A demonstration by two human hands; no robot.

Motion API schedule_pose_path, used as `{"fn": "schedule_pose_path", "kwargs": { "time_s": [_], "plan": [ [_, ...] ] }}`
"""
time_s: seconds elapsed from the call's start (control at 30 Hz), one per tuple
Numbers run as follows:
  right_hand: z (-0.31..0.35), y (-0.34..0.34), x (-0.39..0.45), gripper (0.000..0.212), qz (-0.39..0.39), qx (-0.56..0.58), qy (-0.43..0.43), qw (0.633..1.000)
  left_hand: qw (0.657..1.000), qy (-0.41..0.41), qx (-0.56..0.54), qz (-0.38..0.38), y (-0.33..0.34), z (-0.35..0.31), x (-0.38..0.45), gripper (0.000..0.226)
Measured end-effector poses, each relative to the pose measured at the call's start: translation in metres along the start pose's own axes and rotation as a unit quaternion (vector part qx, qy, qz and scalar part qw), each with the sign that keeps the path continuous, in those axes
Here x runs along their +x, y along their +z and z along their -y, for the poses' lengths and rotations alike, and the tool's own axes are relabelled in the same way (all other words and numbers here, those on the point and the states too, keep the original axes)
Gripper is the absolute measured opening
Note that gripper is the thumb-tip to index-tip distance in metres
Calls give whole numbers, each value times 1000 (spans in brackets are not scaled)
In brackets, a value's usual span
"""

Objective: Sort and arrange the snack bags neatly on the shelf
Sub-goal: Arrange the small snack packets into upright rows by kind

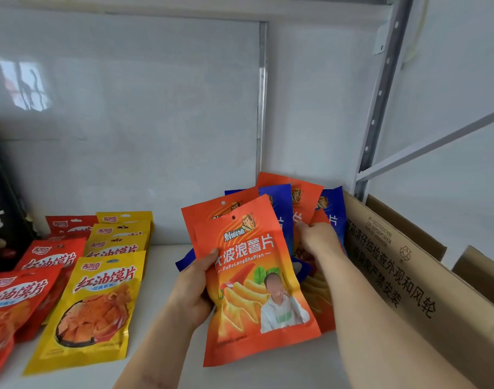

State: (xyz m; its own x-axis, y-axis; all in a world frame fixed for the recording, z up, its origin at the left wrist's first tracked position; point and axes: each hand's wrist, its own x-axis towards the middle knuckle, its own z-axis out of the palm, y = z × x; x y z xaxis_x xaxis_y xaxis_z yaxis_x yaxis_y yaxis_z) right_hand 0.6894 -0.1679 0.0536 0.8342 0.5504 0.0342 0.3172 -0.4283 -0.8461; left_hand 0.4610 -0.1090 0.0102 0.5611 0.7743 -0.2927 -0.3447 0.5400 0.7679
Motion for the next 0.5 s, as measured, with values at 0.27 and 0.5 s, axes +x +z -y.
{"fn": "schedule_pose_path", "kwargs": {
  "time_s": [0.27, 0.5],
  "plan": [
    [11, -14, -12, 24, -29, 151, -80, 985, 1000, -7, -4, 5, 1, -1, 0, 40],
    [42, -72, -37, 38, -158, 109, -171, 966, 998, 50, -29, -17, 7, -6, 0, 33]
  ]
}}
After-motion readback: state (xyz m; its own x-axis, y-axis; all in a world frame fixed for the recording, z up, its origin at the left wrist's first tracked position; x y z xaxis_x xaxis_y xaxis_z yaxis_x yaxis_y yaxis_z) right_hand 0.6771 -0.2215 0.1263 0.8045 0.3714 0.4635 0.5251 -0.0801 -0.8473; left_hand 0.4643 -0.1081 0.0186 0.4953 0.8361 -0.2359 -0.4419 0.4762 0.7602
